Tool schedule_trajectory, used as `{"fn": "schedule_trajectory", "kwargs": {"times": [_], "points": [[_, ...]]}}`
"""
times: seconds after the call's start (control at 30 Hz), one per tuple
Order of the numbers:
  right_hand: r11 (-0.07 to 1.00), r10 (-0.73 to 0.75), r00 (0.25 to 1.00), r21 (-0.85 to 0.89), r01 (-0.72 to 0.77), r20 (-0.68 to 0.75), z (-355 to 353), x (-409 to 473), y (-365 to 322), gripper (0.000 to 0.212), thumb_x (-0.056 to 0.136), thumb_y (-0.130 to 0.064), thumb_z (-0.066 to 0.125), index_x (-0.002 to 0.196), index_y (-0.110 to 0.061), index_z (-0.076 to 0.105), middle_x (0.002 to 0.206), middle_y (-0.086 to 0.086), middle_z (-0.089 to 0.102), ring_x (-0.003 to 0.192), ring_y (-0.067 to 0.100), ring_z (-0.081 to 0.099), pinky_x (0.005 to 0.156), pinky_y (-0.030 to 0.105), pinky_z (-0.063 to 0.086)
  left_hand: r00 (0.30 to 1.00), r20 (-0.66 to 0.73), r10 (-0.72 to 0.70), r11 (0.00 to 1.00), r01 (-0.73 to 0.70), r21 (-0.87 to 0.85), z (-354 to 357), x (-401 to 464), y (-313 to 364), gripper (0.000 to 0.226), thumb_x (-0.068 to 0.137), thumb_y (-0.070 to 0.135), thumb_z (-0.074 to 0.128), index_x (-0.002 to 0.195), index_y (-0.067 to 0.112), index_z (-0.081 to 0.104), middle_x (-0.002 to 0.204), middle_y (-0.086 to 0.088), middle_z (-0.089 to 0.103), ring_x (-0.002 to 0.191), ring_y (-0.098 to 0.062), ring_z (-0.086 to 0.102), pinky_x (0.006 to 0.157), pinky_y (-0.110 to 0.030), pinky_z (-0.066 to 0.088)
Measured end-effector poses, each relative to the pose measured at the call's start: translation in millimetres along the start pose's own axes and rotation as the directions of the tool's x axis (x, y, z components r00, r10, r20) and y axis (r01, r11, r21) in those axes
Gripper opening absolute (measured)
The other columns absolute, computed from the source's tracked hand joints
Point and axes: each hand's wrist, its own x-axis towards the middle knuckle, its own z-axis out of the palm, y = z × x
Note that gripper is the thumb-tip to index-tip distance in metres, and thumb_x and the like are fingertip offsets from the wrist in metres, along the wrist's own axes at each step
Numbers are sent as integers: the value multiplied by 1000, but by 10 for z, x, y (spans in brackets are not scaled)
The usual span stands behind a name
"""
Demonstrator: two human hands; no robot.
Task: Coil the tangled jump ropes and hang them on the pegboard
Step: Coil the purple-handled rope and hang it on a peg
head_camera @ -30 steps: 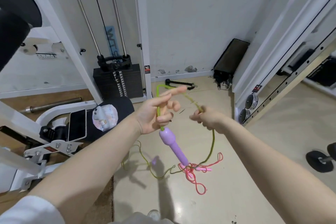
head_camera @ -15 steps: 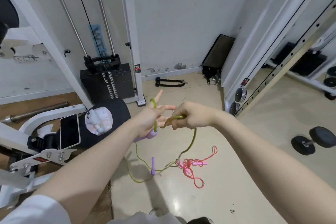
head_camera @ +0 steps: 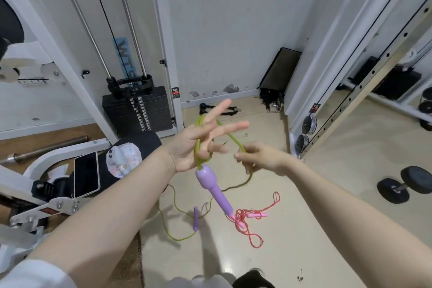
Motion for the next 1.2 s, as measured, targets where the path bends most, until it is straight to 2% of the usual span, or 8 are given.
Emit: {"fn": "schedule_trajectory", "kwargs": {"times": [0.2,0.33,0.47,0.6,0.77,0.9,1.03,1.2], "points": [[884,315,847,-457,-97,428,176,-194,-325,61,93,-28,54,142,-22,18,74,9,61,32,11,46,51,25,47,750,-615,242,967,-238,89,-281,281,-242,61,98,9,40,147,35,16,151,-18,27,116,-36,55,78,-44,54],[786,54,942,-595,165,332,-160,-278,-558,37,88,-18,61,120,-4,51,60,1,58,36,10,47,50,23,45,694,-682,231,966,-83,243,-314,523,-370,60,101,15,36,146,41,7,153,-5,25,112,-33,58,78,-44,52],[825,-340,936,-506,251,-90,-715,-257,-568,21,78,-28,74,70,-13,60,52,-9,50,40,2,48,48,17,37,829,-559,-1,813,326,483,24,723,-321,56,92,62,21,140,35,33,108,-9,69,38,-10,47,47,-19,34],[921,-324,932,-280,271,-164,-971,-220,-288,34,76,-31,74,64,-15,47,55,-7,43,54,8,36,56,26,30,903,-189,-385,833,429,351,230,895,-159,84,75,76,39,107,2,62,64,-15,66,24,1,24,31,-8,23],[975,-222,974,-39,220,-46,-1061,-108,154,24,89,-26,61,74,-9,56,66,1,53,61,13,50,64,28,40,904,420,-79,954,191,-232,319,1007,-71,58,95,29,50,143,3,30,128,-32,48,46,-11,46,54,-23,50],[976,64,963,-217,-5,263,-939,-180,353,13,94,-9,48,84,-16,48,68,6,52,45,9,53,52,22,44,990,-34,139,983,-142,-120,335,1143,12,76,78,28,72,143,25,33,144,-18,41,102,-38,64,69,-31,59],[829,61,932,-538,152,358,-898,-309,7,18,92,-13,51,108,-16,45,73,2,60,36,11,49,44,22,43,690,-678,251,964,-112,243,185,1370,-148,66,95,16,48,148,33,13,154,-8,24,115,-35,56,83,-37,53],[558,-463,886,-779,286,-6,-1152,-309,-322,17,82,-32,65,89,-18,68,82,5,69,78,24,61,66,29,43,750,-639,170,751,321,577,165,1481,-395,39,101,33,37,139,23,37,78,0,67,41,-7,54,47,-24,46]]}}
